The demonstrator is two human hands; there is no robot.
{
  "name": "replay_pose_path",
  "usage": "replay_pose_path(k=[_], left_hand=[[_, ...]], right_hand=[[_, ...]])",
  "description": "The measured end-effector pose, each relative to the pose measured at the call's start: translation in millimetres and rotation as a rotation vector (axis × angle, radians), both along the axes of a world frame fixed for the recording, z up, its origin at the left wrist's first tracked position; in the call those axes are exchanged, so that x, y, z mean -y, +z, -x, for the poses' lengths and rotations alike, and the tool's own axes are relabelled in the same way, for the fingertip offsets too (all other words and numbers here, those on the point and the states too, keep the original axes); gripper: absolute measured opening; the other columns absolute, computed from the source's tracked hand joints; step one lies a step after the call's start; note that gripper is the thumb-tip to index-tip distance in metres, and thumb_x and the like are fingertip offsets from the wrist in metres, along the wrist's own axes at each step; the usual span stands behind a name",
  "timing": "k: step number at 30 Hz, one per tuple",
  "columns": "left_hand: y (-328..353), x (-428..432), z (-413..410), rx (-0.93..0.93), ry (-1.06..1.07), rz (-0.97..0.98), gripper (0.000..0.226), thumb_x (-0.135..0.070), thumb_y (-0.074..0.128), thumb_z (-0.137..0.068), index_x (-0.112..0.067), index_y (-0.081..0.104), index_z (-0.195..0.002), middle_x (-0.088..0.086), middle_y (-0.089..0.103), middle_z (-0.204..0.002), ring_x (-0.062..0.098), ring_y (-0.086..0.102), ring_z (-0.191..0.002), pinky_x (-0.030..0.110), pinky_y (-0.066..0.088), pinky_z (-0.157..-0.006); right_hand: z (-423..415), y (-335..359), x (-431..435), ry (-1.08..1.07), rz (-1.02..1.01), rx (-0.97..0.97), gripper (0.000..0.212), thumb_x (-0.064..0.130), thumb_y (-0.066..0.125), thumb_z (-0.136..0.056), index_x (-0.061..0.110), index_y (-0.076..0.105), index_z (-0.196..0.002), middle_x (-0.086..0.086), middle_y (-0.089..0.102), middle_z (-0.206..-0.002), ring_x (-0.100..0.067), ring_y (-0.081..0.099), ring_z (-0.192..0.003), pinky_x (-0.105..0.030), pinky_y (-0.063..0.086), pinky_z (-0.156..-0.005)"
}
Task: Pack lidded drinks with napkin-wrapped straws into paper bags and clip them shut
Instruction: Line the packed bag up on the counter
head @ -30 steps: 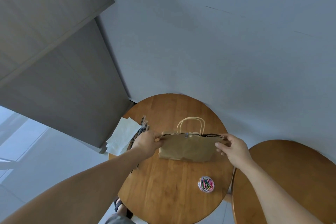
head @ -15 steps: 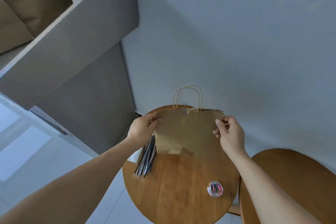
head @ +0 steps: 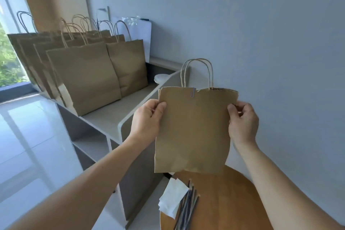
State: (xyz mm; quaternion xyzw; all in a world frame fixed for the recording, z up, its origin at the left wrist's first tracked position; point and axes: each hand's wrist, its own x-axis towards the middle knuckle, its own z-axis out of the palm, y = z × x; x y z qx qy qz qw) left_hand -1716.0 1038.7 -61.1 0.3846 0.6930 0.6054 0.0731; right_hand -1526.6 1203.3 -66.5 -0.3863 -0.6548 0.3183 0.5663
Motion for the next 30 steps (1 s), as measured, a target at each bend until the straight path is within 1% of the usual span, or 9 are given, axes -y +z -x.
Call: replay_pose_path(k=[4,9,11,14,16,20,24,27,30], left_hand=[[56.5,38.7,29.3,-0.12,0.095,-0.105,0.023,-0.036,0.057,-0.098,-0.024,0.064,-0.079,-0.003,0.062,-0.066,0.004,0.048,-0.057,0.017,0.039,-0.054],[110.1,75.4,70.9,-0.225,0.251,-0.194,0.023,-0.034,0.057,-0.098,-0.017,0.066,-0.085,0.009,0.066,-0.076,0.015,0.054,-0.069,0.016,0.039,-0.055],[124.1,82.6,88.0,-0.269,0.314,-0.2,0.024,-0.036,0.055,-0.098,-0.017,0.066,-0.088,0.006,0.065,-0.076,0.016,0.055,-0.071,0.017,0.04,-0.059],[140.8,86.6,113.9,-0.309,0.391,-0.218,0.025,-0.037,0.053,-0.099,-0.016,0.066,-0.092,0.002,0.064,-0.076,0.018,0.057,-0.074,0.034,0.046,-0.069],[148.4,86.9,133.4,-0.33,0.442,-0.232,0.026,-0.037,0.052,-0.099,-0.017,0.064,-0.088,-0.005,0.058,-0.069,0.009,0.052,-0.066,0.031,0.043,-0.065],[154.0,82.7,175.2,-0.415,0.547,-0.199,0.031,-0.038,0.049,-0.1,-0.012,0.06,-0.085,-0.005,0.052,-0.066,0.008,0.047,-0.064,0.015,0.034,-0.057],[147.8,67.4,215.4,-0.483,0.628,-0.149,0.033,-0.037,0.05,-0.1,-0.008,0.061,-0.087,0.0,0.057,-0.072,0.018,0.052,-0.07,0.03,0.042,-0.062],[133.2,50.0,243.0,-0.487,0.647,-0.083,0.032,-0.036,0.051,-0.099,-0.008,0.064,-0.089,0.005,0.062,-0.076,0.026,0.058,-0.074,0.043,0.048,-0.068],[110.7,29.5,263.9,-0.477,0.655,-0.003,0.032,-0.036,0.053,-0.098,-0.008,0.064,-0.084,0.006,0.063,-0.075,0.023,0.058,-0.071,0.042,0.048,-0.067]], right_hand=[[40.8,61.7,24.4,0.048,-0.071,-0.085,0.005,0.023,0.062,-0.094,0.026,0.06,-0.097,0.02,0.06,-0.086,0.002,0.058,-0.076,-0.017,0.043,-0.069],[96.0,121.9,49.1,0.212,-0.056,-0.155,0.008,0.02,0.064,-0.091,0.028,0.062,-0.091,0.009,0.064,-0.085,-0.016,0.058,-0.076,-0.037,0.05,-0.077],[119.4,136.2,54.2,0.247,-0.058,-0.156,0.005,0.02,0.064,-0.092,0.024,0.063,-0.096,0.009,0.064,-0.087,-0.016,0.058,-0.078,-0.038,0.051,-0.08],[156.8,153.7,54.3,0.294,-0.054,-0.16,0.005,0.021,0.062,-0.093,0.024,0.063,-0.096,0.009,0.064,-0.087,-0.014,0.059,-0.078,-0.036,0.053,-0.082],[183.9,164.5,50.3,0.334,-0.065,-0.154,0.005,0.021,0.062,-0.093,0.025,0.063,-0.095,0.009,0.064,-0.087,-0.014,0.06,-0.08,-0.035,0.054,-0.082],[239.6,173.4,30.3,0.425,-0.075,-0.171,0.009,0.023,0.062,-0.092,0.022,0.065,-0.1,0.008,0.066,-0.088,-0.01,0.061,-0.074,-0.025,0.052,-0.072],[301.4,165.7,-0.1,0.552,-0.037,-0.183,0.009,0.018,0.061,-0.093,0.025,0.063,-0.089,0.006,0.064,-0.077,0.002,0.052,-0.044,-0.018,0.045,-0.048],[346.4,150.2,-28.0,0.651,0.048,-0.094,0.007,0.02,0.057,-0.096,0.024,0.06,-0.092,0.003,0.062,-0.082,-0.002,0.053,-0.047,-0.026,0.043,-0.051],[382.9,129.0,-60.9,0.726,0.077,0.021,0.01,0.019,0.053,-0.099,0.024,0.058,-0.092,-0.001,0.064,-0.089,-0.008,0.058,-0.053,-0.03,0.046,-0.052]])
